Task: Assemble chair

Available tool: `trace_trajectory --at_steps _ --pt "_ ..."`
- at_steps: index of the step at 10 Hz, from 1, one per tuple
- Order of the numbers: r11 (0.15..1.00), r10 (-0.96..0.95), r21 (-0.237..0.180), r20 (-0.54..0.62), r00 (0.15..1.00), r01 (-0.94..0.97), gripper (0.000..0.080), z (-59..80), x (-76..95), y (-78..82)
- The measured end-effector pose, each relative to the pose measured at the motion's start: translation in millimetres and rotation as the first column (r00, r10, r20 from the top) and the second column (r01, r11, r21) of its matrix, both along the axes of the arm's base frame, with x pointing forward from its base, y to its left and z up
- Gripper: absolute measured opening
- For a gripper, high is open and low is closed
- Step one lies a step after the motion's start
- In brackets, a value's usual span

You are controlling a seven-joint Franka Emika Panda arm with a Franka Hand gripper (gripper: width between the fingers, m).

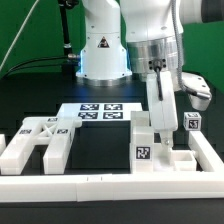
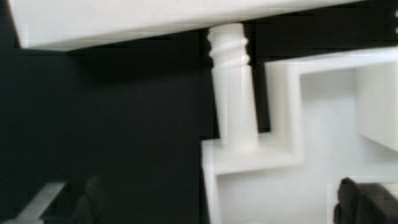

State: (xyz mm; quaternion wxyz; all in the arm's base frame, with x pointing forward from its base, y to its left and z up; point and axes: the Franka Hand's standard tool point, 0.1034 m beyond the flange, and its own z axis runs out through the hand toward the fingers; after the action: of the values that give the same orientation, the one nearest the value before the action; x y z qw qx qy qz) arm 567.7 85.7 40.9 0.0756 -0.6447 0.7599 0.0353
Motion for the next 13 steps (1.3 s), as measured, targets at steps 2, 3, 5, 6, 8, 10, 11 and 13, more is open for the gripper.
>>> trace_trajectory --at_steps 2,3,5,6,8,10,11,13 --pt "1.0 0.002 -0.002 -0.015 1.0 -0.002 0.0649 -8.9 0.0 1.9" --pt "1.0 0.003 -0.005 -0.021 1.0 -0.003 0.0649 -12.9 -1.7 2.0" --pt "0.999 0.029 -0.037 0.012 0.999 -0.029 0.0649 -17.1 -5.6 -8.2" --pt "0.999 0.029 -0.04 0.009 1.0 -0.029 0.0649 -18.3 -8.5 -9.6" --pt "0.999 0.021 -0.036 -0.021 1.0 -0.022 0.0649 -26.8 -12.1 -5.3" --pt "0.999 0.025 -0.034 -0.031 0.999 -0.026 0.0649 -28.7 -10.7 -3.4" --pt "0.999 0.025 -0.035 -0.031 0.999 -0.026 0.0649 -28.9 -10.9 -3.3" --pt "0.999 0.025 -0.035 -0.031 0.999 -0.027 0.0521 -29.1 -11.0 -3.3"
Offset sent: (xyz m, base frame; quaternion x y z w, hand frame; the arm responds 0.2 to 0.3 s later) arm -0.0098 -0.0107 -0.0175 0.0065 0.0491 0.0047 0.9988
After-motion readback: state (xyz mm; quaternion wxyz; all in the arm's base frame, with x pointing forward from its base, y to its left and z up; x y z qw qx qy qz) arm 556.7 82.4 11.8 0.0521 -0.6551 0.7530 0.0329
